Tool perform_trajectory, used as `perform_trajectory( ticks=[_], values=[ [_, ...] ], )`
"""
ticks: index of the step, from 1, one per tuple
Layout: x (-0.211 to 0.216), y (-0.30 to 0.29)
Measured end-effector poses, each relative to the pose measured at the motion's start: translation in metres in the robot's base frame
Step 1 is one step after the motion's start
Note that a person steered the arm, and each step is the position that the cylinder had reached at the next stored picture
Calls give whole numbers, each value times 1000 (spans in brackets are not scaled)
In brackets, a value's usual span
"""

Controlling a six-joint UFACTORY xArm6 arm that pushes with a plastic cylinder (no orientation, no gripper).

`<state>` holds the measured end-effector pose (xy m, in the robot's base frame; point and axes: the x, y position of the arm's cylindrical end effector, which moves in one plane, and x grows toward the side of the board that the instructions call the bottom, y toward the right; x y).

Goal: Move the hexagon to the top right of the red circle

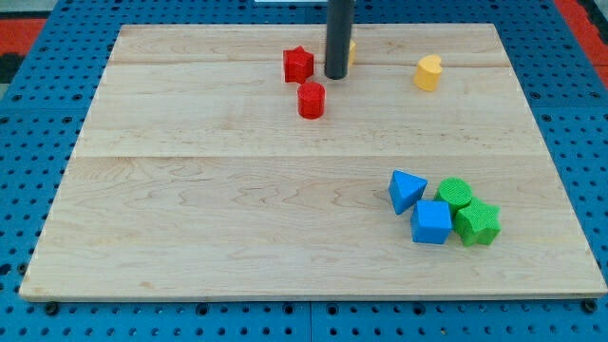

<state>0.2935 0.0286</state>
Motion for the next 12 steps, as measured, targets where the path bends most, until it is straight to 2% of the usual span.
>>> perform_trajectory(
  ticks=[1, 2, 4, 5, 6, 8, 10, 11, 12],
  values=[
    [-5, -55],
    [-8, -84],
    [-67, -63],
    [-77, -46],
    [-81, -44],
    [-79, 42],
    [-22, 58],
    [-52, 76],
    [-70, 35]
  ],
)
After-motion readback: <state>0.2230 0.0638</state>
